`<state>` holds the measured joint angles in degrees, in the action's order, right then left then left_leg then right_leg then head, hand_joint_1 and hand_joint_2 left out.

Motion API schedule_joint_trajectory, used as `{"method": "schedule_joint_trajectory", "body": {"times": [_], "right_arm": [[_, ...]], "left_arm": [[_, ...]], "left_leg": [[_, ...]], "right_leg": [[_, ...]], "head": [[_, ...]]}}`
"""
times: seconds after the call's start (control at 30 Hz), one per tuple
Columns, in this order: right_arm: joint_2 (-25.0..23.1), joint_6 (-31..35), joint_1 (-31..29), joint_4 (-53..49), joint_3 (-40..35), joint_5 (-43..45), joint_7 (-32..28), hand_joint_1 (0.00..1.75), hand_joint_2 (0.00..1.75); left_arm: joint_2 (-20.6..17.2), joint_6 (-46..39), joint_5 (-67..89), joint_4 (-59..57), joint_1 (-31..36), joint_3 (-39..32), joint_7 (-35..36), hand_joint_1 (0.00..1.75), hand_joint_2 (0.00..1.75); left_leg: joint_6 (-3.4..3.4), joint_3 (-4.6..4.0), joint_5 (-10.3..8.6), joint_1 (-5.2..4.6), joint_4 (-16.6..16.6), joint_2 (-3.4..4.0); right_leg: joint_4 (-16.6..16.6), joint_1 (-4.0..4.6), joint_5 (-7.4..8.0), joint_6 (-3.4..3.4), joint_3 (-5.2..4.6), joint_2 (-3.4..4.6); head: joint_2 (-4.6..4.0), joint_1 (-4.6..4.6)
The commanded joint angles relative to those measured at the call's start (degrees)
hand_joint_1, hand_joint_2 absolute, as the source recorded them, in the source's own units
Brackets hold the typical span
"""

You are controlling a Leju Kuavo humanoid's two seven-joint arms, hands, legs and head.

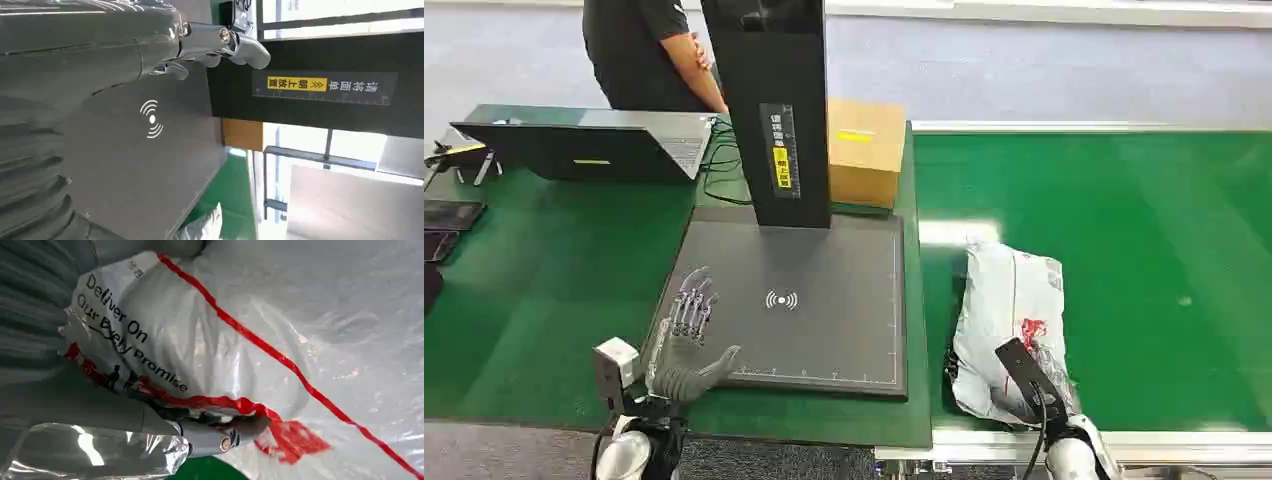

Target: Moved the parcel from conveyor to table for the left to box.

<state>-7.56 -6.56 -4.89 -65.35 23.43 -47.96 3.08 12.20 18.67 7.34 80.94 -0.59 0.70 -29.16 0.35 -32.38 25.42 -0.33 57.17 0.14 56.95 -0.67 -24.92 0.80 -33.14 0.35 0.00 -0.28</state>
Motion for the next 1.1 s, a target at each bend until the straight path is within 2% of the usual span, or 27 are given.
{"method": "schedule_joint_trajectory", "body": {"times": [0.03, 0.2, 0.27, 0.33, 0.9, 1.1], "right_arm": [[2.2, -1.1, 0.8, 7.9, -3.6, 1.0, 0.2, 1.75, 1.75], [2.9, -0.5, 0.6, 7.6, -5.2, 2.5, -0.3, 1.75, 1.75], [2.9, -0.5, 0.4, 7.6, -5.4, 2.6, -0.3, 1.75, 1.75], [2.9, -0.5, 0.4, 7.6, -5.4, 2.6, -0.3, 1.75, 1.75], [3.2, -0.6, 0.5, 7.7, -5.9, 3.1, -0.4, 1.75, 1.75], [3.2, 2.2, 0.7, 5.6, -6.2, 5.6, -1.0, 1.75, 1.75]], "left_arm": [[-0.2, -0.4, -0.1, -0.7, -0.1, -1.1, 0.6, 0.0, 1.75], [-0.2, -0.6, -0.3, 0.2, -0.4, -1.5, 0.9, 0.0, 1.75], [-0.2, -0.6, -0.4, 0.3, -0.3, -1.6, 0.9, 0.0, 1.75], [-0.2, -0.6, -0.4, 0.3, -0.3, -1.6, 0.9, 0.0, 1.75], [-0.3, -0.7, -0.4, 0.2, -0.3, -1.4, 1.0, 0.0, 1.75], [-0.3, -0.9, -0.8, 1.5, -1.0, -1.7, 1.2, 0.0, 1.75]], "left_leg": [[-0.06, -0.31, -0.18, 0.07, -0.1, -0.14], [0.0, -0.1, -0.08, 0.09, 0.0, -0.1], [-0.07, -0.45, -0.25, 0.06, -0.2, -0.23], [0.01, -0.08, -0.05, 0.07, -0.1, -0.1], [0.02, -0.21, -0.09, 0.08, -0.1, -0.2], [0.05, -0.14, -0.04, 0.07, 0.0, -0.16]], "right_leg": [[-0.2, 0.06, 0.18, -0.03, -0.22, -0.16], [-0.2, 0.09, 0.25, 0.22, 0.03, -0.11], [-0.3, 0.06, 0.4, 0.22, -0.3, -0.26], [-0.2, 0.07, 0.3, 0.34, 0.04, -0.11], [-0.3, 0.07, 0.3, 0.38, -0.03, -0.23], [-0.3, 0.06, 0.26, 0.39, 0.03, -0.18]], "head": [[0.0, 0.0], [0.0, 0.0], [0.0, 0.0], [0.0, -0.02], [0.0, -0.02], [0.0, 0.0]]}}
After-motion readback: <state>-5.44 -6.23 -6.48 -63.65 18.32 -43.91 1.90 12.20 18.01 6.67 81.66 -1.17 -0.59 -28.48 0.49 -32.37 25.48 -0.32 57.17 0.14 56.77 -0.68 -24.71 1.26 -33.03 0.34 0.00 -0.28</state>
